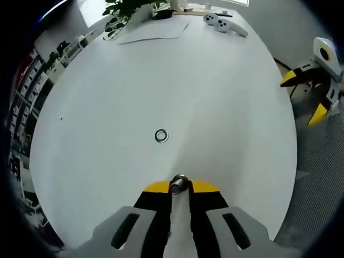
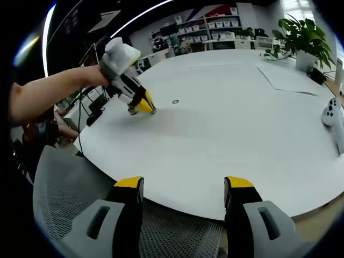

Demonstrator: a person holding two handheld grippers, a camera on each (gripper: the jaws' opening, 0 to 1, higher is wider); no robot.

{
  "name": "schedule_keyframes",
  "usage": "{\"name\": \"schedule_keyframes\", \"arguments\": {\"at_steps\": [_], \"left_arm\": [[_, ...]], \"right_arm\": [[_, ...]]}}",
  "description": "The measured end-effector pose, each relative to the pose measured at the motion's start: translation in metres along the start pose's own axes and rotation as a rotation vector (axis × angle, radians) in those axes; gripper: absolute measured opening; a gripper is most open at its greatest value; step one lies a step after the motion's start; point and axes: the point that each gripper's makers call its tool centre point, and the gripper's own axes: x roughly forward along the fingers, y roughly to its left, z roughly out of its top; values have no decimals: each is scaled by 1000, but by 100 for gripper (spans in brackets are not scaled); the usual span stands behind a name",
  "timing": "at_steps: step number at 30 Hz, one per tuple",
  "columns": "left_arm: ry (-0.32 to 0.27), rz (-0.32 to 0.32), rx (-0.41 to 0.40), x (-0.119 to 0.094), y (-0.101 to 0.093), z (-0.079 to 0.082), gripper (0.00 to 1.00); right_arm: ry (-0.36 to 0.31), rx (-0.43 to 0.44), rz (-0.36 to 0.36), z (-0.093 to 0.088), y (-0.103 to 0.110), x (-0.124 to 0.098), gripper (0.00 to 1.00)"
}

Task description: Place the washer onto the threaded stud by aligning its center hole with the stud, sliding it down to the base, and recovering from edge contact or off-axis alignment until the washer reaches the visible bottom stop.

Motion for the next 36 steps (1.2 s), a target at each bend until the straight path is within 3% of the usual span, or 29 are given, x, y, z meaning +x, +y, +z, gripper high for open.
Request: {"name": "schedule_keyframes", "arguments": {"at_steps": [5, 23, 36], "left_arm": [[-16, -3, 16, -7, -2, 2, 22], [-96, 55, 4, -46, 9, 15, 24], [-129, 90, 34, -62, 22, 37, 25]], "right_arm": [[2, -2, 1, 0, 0, 0, 63], [8, -10, 10, -1, 2, 0, 63], [15, -7, 4, -2, 1, 0, 63]]}}
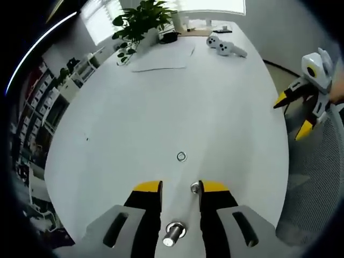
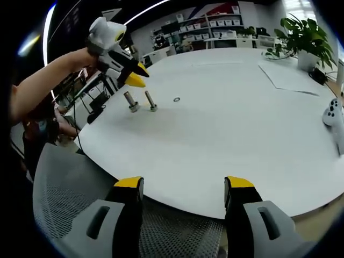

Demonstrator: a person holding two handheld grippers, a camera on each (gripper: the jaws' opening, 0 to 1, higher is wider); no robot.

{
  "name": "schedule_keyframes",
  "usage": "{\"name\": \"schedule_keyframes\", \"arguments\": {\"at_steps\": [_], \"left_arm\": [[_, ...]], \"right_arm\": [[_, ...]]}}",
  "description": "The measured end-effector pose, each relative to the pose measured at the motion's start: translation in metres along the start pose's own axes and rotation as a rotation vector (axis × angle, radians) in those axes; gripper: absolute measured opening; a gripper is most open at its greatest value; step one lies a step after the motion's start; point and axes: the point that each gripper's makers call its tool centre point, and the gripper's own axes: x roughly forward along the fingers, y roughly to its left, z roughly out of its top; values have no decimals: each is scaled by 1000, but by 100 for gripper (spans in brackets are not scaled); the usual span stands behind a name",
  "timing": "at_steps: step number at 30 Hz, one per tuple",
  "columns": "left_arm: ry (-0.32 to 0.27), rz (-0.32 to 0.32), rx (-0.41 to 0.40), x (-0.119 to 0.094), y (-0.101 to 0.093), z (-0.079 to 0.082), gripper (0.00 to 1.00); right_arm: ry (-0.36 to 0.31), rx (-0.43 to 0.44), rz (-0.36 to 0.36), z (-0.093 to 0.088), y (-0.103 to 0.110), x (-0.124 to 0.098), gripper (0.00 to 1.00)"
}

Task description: Place the washer onto the threaded stud by aligning its center hole with the stud, sliding it down to the base, and recovering from edge contact or off-axis alignment until the washer reaches the visible bottom stop.

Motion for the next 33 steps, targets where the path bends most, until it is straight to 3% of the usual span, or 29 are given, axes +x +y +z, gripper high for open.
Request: {"name": "schedule_keyframes", "arguments": {"at_steps": [9, 13, 18, 26, 33], "left_arm": [[-2, 2, 23, 11, 17, 14, 26], [-7, 1, 27, 17, 20, 23, 26], [29, -20, 2, 27, 19, 23, 21], [65, -78, 37, 44, 6, 27, 27], [95, -119, 32, 62, 2, 21, 28]], "right_arm": [[0, -3, 0, 0, 0, 0, 63], [94, -38, -1, -14, 0, 2, 65], [73, -35, 13, -11, 3, 2, 65], [67, -29, 21, -10, 4, 2, 64], [60, -28, 24, -9, 4, 2, 64]]}}
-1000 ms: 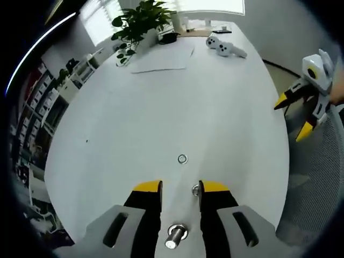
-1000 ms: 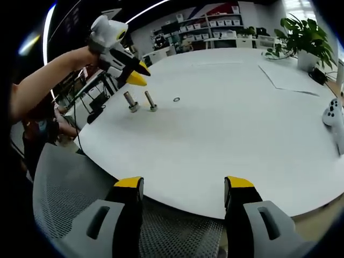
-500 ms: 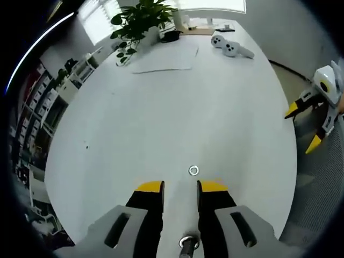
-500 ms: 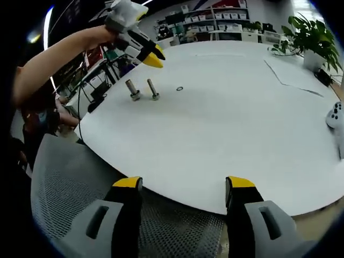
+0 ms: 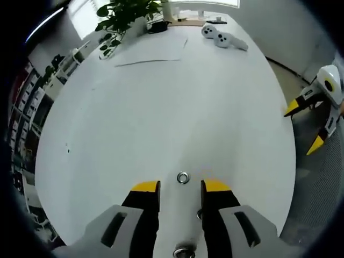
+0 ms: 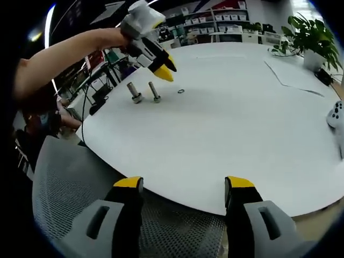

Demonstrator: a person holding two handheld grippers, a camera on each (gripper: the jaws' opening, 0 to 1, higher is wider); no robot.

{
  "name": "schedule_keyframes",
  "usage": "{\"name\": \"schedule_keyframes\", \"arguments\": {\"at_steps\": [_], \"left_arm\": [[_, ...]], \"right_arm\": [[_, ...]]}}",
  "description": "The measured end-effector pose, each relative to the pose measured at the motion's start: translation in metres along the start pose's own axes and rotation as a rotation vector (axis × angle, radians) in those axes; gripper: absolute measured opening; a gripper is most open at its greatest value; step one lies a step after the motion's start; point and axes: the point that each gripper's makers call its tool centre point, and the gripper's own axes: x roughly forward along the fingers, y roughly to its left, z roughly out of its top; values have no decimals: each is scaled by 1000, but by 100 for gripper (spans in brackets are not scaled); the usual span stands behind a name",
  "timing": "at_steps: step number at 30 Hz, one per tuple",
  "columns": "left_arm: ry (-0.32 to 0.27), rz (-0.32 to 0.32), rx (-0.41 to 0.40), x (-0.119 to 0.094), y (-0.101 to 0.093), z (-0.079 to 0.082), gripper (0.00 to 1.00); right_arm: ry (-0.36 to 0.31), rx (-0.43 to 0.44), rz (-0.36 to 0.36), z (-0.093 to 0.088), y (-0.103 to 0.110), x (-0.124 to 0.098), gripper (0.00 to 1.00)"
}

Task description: Place the washer onto the threaded stud by aligning its center hole with the stud, sliding it down to the base, and recovering from edge contact or off-axis alignment until the washer reaches the visible bottom stop.

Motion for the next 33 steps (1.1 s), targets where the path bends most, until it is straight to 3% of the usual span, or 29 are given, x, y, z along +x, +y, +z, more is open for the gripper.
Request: {"name": "schedule_keyframes", "arguments": {"at_steps": [7, 16, 21, 24, 33], "left_arm": [[35, -60, -21, 18, -5, -1, 25], [85, -87, -32, 32, -8, -9, 20], [108, -77, 4, 38, -8, -13, 21], [103, -69, -22, 38, -7, -10, 24], [103, -73, -28, 41, -7, -11, 22]], "right_arm": [[2, -3, 8, 0, 1, 1, 64], [2, -6, 24, 0, 3, 1, 64], [7, -7, 38, -1, 6, 1, 64], [12, -8, 44, -2, 7, 1, 64], [22, -17, 79, -4, 13, 1, 66]]}}
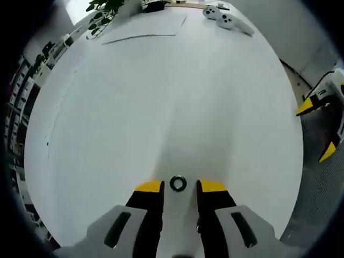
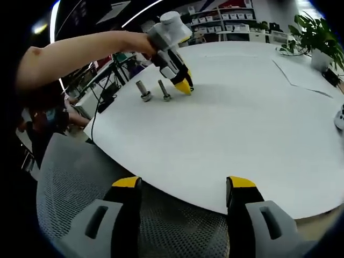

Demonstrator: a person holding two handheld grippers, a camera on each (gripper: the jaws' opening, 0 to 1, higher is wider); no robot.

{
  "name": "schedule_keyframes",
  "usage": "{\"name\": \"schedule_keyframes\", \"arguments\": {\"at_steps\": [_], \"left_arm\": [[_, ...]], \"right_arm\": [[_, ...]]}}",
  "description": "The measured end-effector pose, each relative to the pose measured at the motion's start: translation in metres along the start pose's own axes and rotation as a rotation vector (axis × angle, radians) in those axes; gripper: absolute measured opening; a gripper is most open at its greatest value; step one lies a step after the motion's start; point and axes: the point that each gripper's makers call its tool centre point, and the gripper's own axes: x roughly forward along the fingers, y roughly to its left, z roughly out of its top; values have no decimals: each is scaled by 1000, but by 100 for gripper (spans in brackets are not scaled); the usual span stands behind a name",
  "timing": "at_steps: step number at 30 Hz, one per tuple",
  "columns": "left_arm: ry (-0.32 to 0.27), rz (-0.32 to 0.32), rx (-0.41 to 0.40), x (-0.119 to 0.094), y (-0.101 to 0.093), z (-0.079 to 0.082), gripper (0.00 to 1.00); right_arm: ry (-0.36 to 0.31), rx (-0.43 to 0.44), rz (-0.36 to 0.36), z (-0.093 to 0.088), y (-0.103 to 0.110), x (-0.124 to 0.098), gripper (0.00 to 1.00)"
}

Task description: Place the washer onto the threaded stud by aligning its center hole with the stud, sliding it down to the base, and recovering from edge contact or off-axis alignment until the washer reaches the visible bottom stop.

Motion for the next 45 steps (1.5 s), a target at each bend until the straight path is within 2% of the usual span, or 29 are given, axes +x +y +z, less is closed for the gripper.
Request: {"name": "schedule_keyframes", "arguments": {"at_steps": [3, 11, 13, 20, 25, 28, 36, 45], "left_arm": [[5, -9, 36, 0, 0, -1, 22], [13, -8, 41, 0, -2, 0, 21], [10, -15, 88, 0, -3, -1, 19], [30, -14, 117, 1, -8, -1, 11], [33, 4, 112, 0, -8, -1, 10], [31, 27, 143, 0, -10, -1, 9], [9, 79, 125, -2, -5, -4, 8], [-19, 97, 116, -31, -5, 0, 8]], "right_arm": [[-2, -5, 3, 1, 1, 0, 66], [-9, -4, 7, 2, 1, 0, 66], [-6, -3, 6, 1, 1, 0, 66], [-11, 0, 3, 2, 0, 0, 66], [-14, 3, 1, 2, 0, 0, 66], [-17, 4, -1, 2, 0, 0, 66], [-23, 7, -5, 3, -1, -1, 66], [-1, -6, -7, 0, -1, 0, 66]]}}
